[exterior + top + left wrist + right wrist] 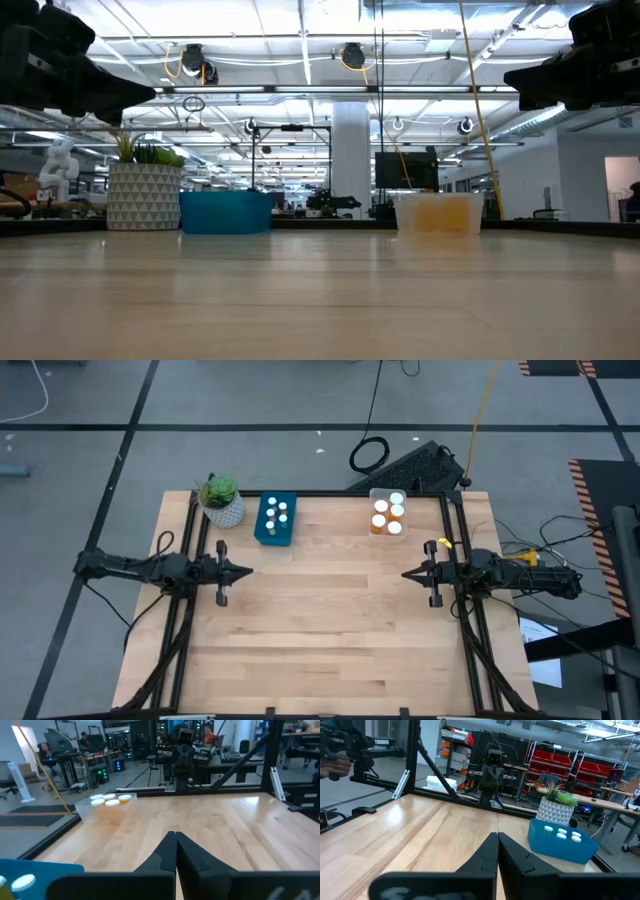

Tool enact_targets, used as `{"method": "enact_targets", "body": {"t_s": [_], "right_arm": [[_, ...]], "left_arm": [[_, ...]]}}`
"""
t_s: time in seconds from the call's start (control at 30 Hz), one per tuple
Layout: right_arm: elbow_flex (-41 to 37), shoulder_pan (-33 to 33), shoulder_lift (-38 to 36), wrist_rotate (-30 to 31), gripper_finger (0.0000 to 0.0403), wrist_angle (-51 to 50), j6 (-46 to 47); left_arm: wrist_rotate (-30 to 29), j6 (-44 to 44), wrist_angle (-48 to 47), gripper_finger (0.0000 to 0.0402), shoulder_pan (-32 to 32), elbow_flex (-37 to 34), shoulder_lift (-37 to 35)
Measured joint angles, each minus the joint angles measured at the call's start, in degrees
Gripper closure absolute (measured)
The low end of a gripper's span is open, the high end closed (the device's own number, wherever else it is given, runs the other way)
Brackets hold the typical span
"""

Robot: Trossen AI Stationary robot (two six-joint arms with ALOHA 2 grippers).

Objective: Pick and place medicine bottles into bin by pill shape (circle, oval)
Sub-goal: Return To Home Position

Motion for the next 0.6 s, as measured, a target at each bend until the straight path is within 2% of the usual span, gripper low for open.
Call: {"method": "enact_targets", "body": {"t_s": [0.23, 0.47, 0.6], "right_arm": [[0.00, 0.00, 0.00, 0.00, 0.0403, 0.00, 0.00], [0.00, 0.00, 0.00, 0.00, 0.0403, 0.00, 0.00], [0.00, 0.00, 0.00, 0.00, 0.0403, 0.00, 0.00]], "left_arm": [[6.58, 3.72, -0.27, 0.0401, 1.33, -0.07, 0.00], [8.75, 5.60, -1.37, 0.0400, 3.49, 0.00, 0.04], [8.13, 6.61, -1.37, 0.0393, 3.65, 0.00, 0.05]]}}
